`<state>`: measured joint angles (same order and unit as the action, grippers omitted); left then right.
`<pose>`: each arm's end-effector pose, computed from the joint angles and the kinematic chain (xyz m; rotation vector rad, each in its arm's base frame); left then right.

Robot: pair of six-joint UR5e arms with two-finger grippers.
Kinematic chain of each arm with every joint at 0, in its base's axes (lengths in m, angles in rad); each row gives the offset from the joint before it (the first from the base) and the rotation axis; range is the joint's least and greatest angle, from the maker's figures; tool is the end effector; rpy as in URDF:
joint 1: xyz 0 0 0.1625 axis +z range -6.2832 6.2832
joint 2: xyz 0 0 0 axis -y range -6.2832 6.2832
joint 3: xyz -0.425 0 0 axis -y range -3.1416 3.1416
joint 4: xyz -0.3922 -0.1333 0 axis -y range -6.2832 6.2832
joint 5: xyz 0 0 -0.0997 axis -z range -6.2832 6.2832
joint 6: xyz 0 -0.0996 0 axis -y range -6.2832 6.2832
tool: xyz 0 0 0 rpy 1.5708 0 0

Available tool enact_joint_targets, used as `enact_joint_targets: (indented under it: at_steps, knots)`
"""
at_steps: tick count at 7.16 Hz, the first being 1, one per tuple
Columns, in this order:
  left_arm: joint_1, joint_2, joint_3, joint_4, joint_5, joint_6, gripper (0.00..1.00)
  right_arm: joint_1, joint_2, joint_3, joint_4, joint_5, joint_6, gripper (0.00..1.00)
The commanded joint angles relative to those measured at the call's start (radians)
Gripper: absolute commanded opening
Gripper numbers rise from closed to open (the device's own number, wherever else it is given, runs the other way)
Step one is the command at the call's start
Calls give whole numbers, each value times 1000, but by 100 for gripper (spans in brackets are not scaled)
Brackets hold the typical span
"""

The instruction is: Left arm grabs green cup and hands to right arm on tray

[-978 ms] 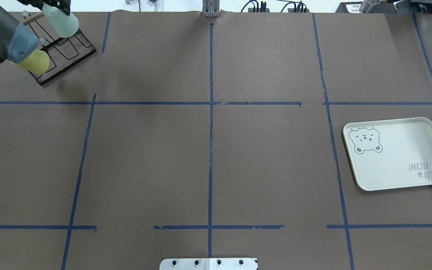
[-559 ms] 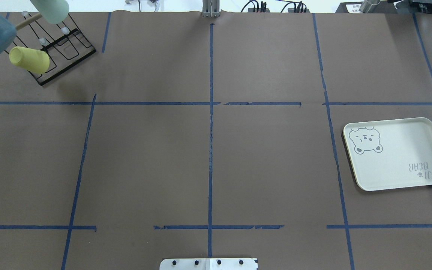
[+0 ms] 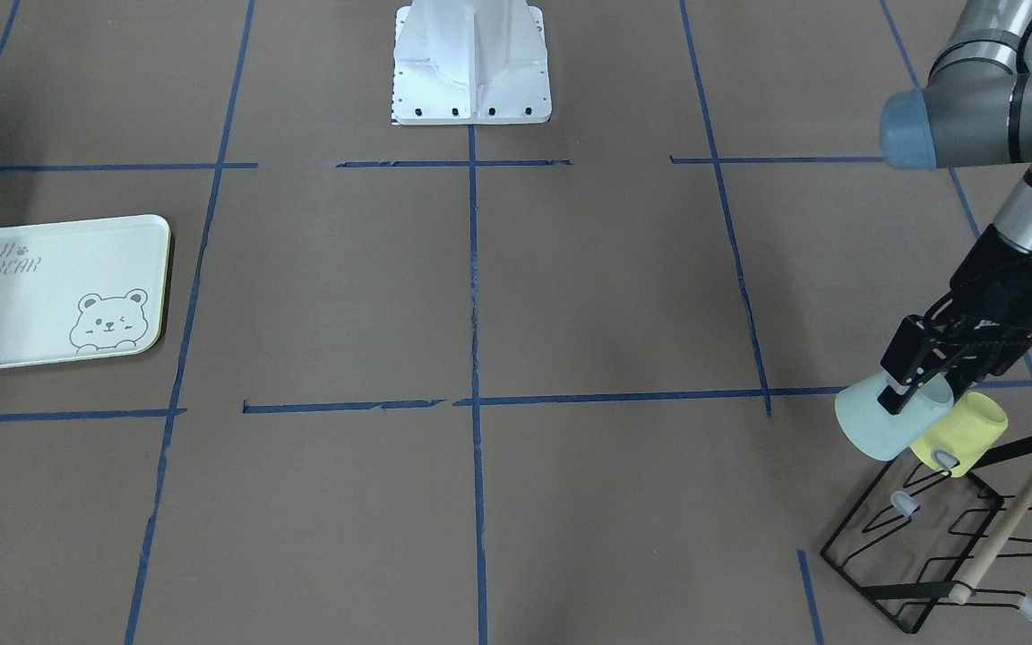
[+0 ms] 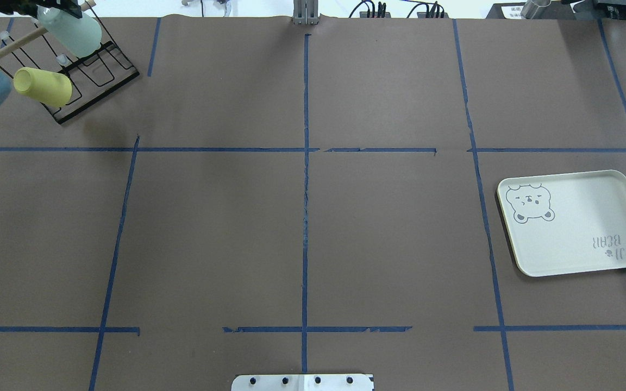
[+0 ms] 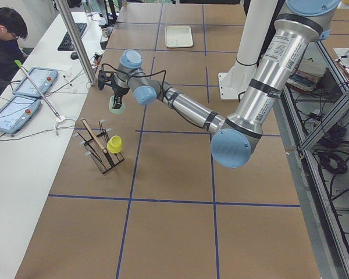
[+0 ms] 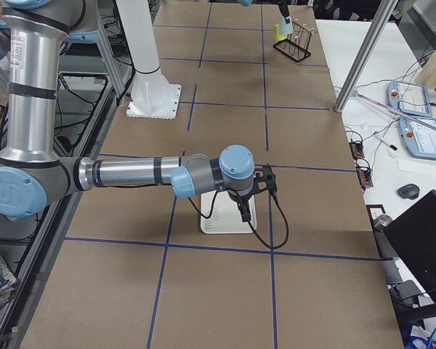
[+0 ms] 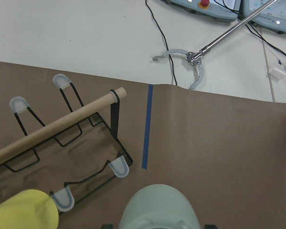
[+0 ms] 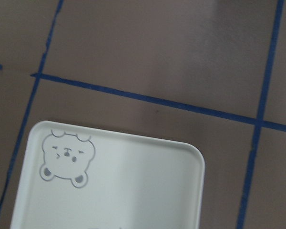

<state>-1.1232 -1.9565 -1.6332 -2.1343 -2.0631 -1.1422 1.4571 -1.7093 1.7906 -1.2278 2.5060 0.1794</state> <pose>0.1995 -0.6149 0.3484 0.3744 1.0254 -0.3761 0.0020 -0.4506 0.5644 0.2538 -0.9673 -0.1382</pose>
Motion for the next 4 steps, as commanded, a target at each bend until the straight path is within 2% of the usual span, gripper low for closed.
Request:
enact_joint_targets:
  at_steps: [1, 2, 4]
  knots:
    - [77, 86, 0, -279, 0, -254, 16, -189, 16, -4, 431, -37, 538, 100]
    - [121, 97, 12, -435, 0, -406, 15, -280, 39, -5, 603, -97, 759, 100]
    - [221, 96, 18, -632, 1, -674, 14, -442, 143, -11, 814, -235, 1094, 100]
